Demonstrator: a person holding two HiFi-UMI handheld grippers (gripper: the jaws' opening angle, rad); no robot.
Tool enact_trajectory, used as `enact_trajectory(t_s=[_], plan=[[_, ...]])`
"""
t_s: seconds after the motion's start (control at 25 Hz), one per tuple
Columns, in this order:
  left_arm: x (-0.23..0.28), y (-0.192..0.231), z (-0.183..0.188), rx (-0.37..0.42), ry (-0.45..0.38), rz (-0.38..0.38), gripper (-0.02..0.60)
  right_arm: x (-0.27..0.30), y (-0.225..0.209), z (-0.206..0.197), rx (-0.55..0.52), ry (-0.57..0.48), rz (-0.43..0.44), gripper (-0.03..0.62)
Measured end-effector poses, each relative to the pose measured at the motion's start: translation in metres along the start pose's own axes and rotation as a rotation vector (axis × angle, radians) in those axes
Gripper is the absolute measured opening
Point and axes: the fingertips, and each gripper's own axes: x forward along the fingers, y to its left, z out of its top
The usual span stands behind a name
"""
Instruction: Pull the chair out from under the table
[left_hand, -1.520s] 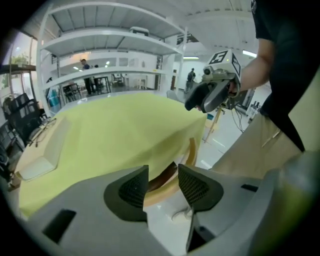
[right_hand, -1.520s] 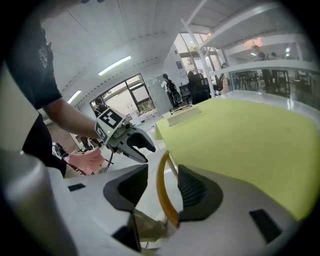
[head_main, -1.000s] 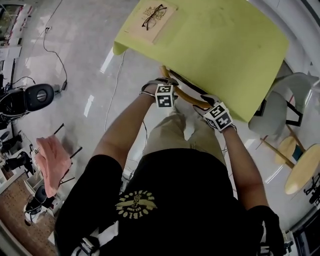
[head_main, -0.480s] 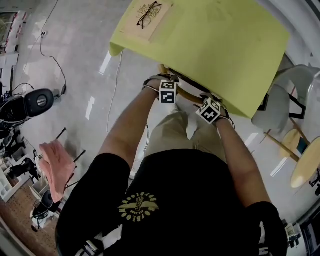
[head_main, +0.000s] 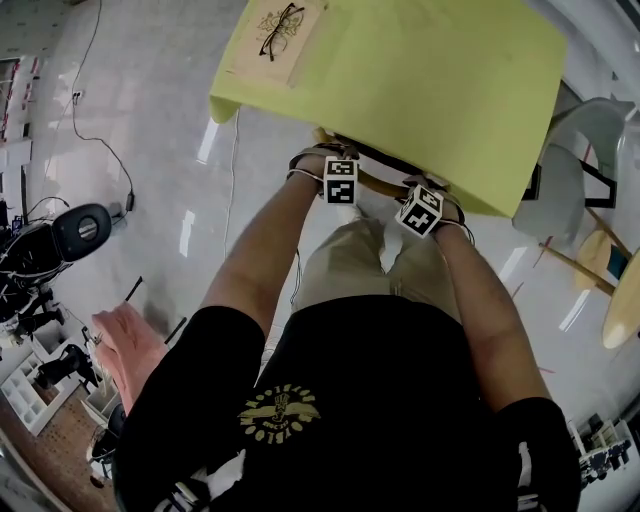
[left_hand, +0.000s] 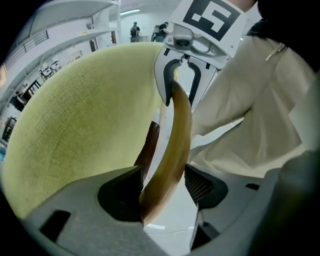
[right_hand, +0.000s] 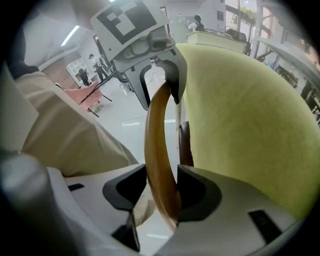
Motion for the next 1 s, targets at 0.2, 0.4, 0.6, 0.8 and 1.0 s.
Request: enact_trajectory(t_s=[0.2,0.4,0.6,0.8,1.0], plan=[[-0.002,-0.005,0.001,0.021,0.014,-0.039,0.230,-0.004,0.003,0.003,0.019,0.019,0.009,0.186],[-0.005,-0.024,-0.001,0.030,0.008,-0.076,0.215,-0.007,0.017,0.003,-0.006,0.039,-0.007,0.184],[-0.001,-0.050,0.001,0.026,-0.003,-0.094,0.201,-0.007,0.033,-0.006,-0.037,0.066,-0.021,0.184],[0.001,-0.077,0.005,-0.005,-0.007,-0.099,0.196,-0.010,0.053,-0.017,-0.071,0.075,-0.001,0.185],[0.006,-0.104,0.007,-0.019,0.020,-0.095,0.196,-0.010,0.079,-0.026,-0.079,0.055,0.028,0.182]])
